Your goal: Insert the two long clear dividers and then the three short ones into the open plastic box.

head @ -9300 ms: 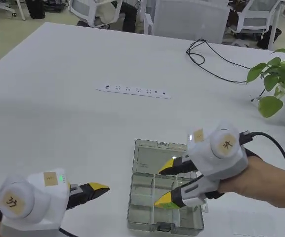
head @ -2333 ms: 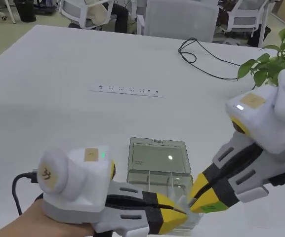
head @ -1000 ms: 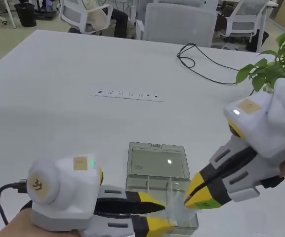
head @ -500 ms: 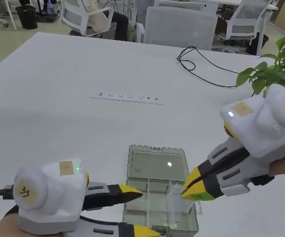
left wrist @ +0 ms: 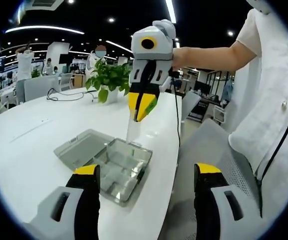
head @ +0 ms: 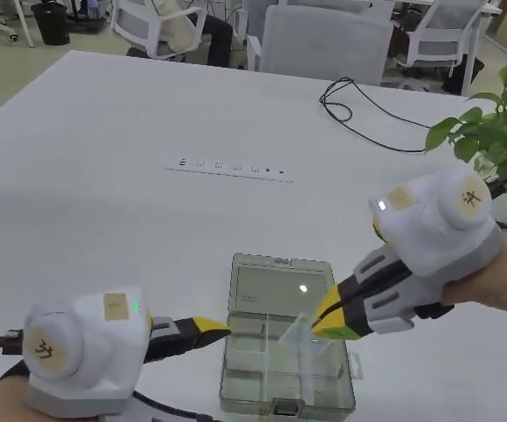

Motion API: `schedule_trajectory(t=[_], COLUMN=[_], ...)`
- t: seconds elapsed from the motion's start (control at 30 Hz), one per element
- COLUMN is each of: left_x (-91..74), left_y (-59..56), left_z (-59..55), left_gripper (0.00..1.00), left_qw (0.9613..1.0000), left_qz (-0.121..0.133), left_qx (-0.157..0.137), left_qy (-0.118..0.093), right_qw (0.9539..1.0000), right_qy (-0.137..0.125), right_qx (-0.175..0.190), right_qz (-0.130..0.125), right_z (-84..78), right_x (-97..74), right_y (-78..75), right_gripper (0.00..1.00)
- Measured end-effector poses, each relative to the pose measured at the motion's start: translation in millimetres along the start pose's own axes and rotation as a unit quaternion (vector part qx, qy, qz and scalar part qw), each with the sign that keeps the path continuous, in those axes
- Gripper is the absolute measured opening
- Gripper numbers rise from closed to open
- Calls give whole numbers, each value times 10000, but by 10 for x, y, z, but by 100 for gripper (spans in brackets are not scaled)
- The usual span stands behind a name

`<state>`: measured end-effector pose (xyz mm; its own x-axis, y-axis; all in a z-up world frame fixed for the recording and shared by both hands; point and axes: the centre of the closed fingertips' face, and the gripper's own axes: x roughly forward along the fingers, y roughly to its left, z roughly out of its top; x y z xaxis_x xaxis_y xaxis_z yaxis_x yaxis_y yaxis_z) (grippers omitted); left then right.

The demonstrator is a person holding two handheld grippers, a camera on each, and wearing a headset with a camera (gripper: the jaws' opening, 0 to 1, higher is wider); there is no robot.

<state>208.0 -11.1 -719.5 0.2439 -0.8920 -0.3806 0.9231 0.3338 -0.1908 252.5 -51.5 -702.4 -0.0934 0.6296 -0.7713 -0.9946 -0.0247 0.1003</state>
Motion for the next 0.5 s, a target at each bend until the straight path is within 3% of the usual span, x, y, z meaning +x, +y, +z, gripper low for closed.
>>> schedule_trajectory(t=[0.5], left_x=[-26], left_y=[57], left_z=[-158], left_gripper=[90], left_qw=[9999], left_qz=[40], left_qx=[-49], left_qy=[153], right_qw=[9999], right_qy=[112], right_qx=[52], right_qz=[-87], right_z=[-206], right_x=[250], right_y=[-255], right_gripper=[3])
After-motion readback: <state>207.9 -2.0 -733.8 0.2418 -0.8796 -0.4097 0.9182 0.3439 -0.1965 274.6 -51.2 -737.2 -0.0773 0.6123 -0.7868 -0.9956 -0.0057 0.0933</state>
